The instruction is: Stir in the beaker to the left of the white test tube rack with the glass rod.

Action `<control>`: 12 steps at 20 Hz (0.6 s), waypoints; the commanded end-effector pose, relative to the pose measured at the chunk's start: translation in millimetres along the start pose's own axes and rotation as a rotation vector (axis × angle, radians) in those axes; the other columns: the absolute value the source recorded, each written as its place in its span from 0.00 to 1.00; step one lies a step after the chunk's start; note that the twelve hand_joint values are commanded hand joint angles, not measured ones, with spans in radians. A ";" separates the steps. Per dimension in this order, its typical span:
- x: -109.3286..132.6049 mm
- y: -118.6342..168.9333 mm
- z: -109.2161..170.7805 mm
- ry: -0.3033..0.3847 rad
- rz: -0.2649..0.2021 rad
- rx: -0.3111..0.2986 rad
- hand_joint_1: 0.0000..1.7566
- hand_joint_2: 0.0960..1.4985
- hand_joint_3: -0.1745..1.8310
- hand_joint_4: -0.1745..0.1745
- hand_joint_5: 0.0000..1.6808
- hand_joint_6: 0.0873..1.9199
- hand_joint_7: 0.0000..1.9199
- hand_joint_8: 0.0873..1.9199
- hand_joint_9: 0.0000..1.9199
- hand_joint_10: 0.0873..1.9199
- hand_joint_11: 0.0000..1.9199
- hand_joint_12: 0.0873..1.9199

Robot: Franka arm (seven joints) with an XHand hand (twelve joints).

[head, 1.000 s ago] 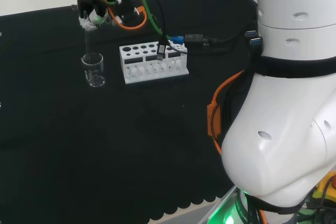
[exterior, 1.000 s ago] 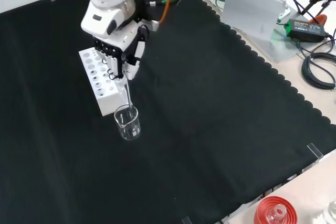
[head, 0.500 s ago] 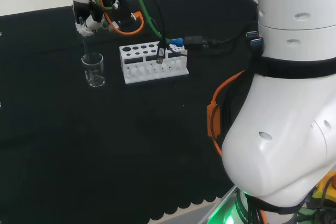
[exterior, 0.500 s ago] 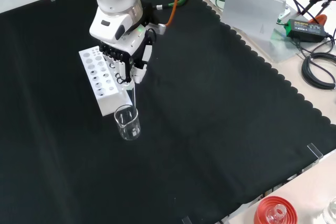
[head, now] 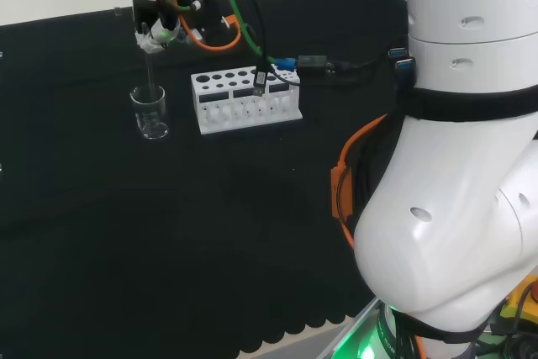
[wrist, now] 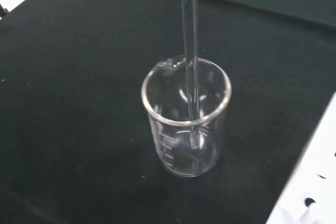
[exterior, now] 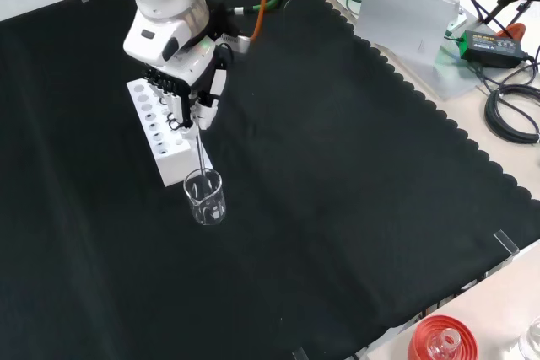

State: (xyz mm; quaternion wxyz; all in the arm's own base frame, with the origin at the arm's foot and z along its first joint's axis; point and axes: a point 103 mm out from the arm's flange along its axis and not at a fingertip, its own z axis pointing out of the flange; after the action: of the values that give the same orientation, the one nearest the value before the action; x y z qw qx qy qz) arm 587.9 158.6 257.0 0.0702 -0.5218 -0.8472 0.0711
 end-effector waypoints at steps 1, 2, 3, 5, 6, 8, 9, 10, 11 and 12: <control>-11.1 -5.5 5.2 0.006 0.010 0.007 0.70 0.67 0.00 0.00 0.83 0.13 0.90 0.17 0.96 0.16 0.86 0.36; -10.4 -6.1 5.9 0.007 0.008 0.008 0.70 0.67 0.00 0.00 0.83 0.13 0.90 0.17 0.96 0.16 0.86 0.36; -8.8 -6.6 6.5 0.009 0.004 0.009 0.70 0.67 0.00 0.00 0.83 0.13 0.90 0.17 0.96 0.16 0.86 0.36; -3.8 -6.9 6.8 0.002 -0.006 0.011 0.70 0.67 0.00 0.00 0.83 0.13 0.90 0.17 0.96 0.16 0.86 0.36; -0.9 -5.6 6.5 -0.003 -0.011 0.013 0.70 0.67 0.00 0.00 0.83 0.13 0.90 0.17 0.96 0.16 0.86 0.36; 2.7 -1.1 5.4 -0.004 -0.016 0.015 0.70 0.67 0.00 0.00 0.83 0.13 0.90 0.17 0.96 0.16 0.86 0.36; 3.9 1.6 4.8 -0.002 -0.018 0.016 0.70 0.67 0.00 0.00 0.83 0.13 0.90 0.17 0.96 0.16 0.86 0.36; 5.4 5.3 2.8 0.000 -0.020 0.014 0.70 0.67 0.00 0.00 0.83 0.13 0.90 0.17 0.96 0.16 0.86 0.36; 7.3 8.1 3.4 0.003 -0.023 0.014 0.70 0.67 0.00 0.00 0.83 0.13 0.90 0.17 0.96 0.16 0.86 0.36; 9.2 10.3 5.0 0.003 -0.027 0.013 0.70 0.67 0.00 0.00 0.83 0.13 0.90 0.17 0.96 0.16 0.86 0.36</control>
State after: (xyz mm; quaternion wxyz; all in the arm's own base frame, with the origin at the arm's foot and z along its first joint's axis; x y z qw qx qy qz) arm 585.7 157.1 252.1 0.0744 -0.5170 -0.8494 0.0758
